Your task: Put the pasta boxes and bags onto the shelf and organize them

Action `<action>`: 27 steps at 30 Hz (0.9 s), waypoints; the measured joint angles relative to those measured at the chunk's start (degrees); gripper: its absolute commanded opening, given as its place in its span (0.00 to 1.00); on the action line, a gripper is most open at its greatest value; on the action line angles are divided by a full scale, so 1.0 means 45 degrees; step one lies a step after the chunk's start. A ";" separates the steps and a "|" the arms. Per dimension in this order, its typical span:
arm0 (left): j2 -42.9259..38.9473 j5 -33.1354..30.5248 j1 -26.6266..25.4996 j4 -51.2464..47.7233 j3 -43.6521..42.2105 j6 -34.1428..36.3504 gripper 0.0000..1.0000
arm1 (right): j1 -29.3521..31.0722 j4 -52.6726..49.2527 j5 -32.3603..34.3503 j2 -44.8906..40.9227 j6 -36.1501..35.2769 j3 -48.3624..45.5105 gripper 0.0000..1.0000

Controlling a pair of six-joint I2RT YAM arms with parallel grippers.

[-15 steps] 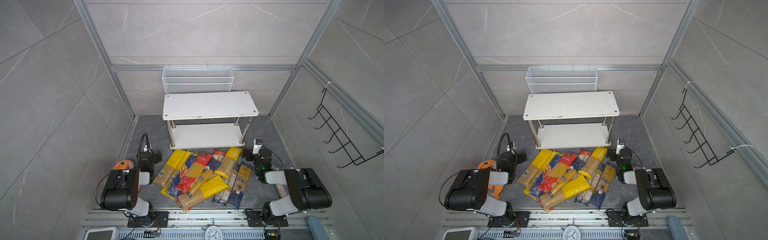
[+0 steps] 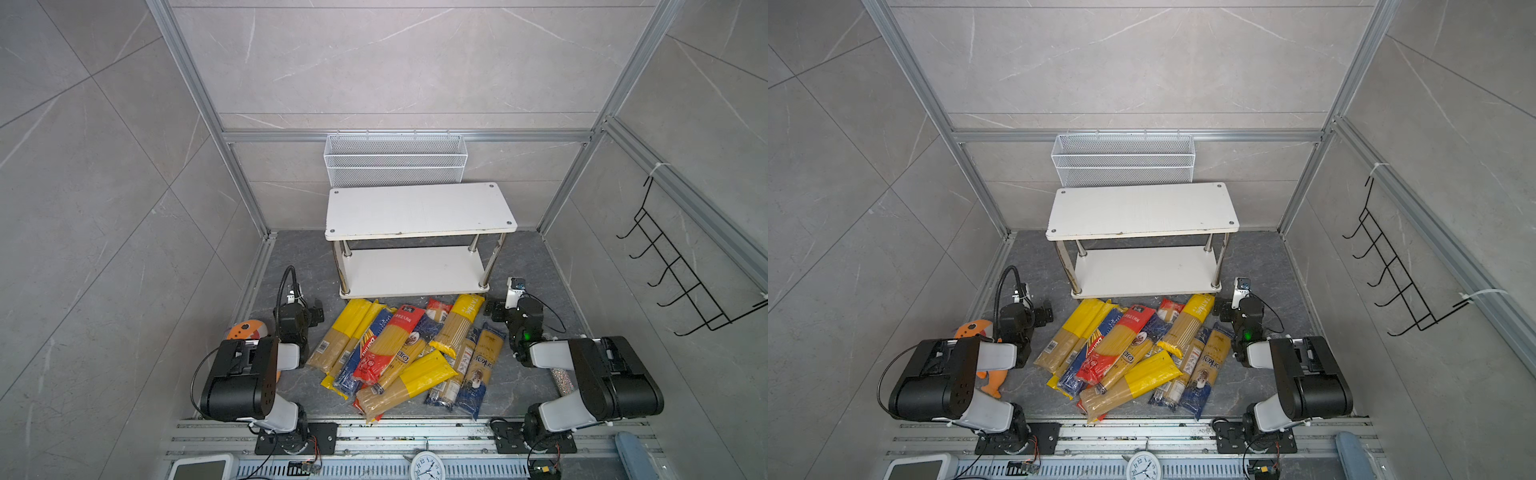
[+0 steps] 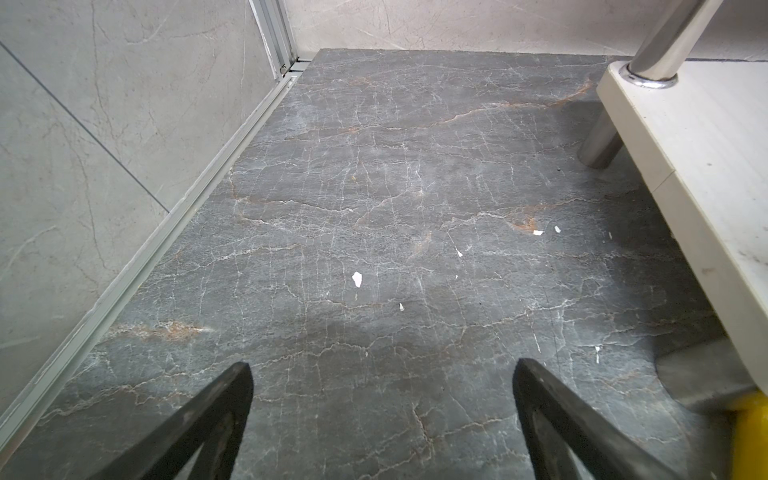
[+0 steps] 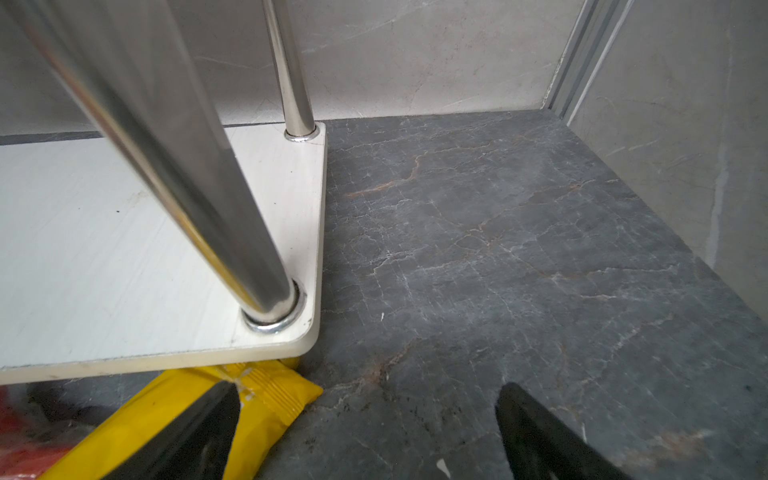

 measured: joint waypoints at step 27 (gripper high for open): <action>0.0000 0.0321 0.0155 -0.0131 0.0068 -0.0005 1.00 | 0.0000 -0.0024 0.0452 -0.0005 0.0010 0.0010 1.00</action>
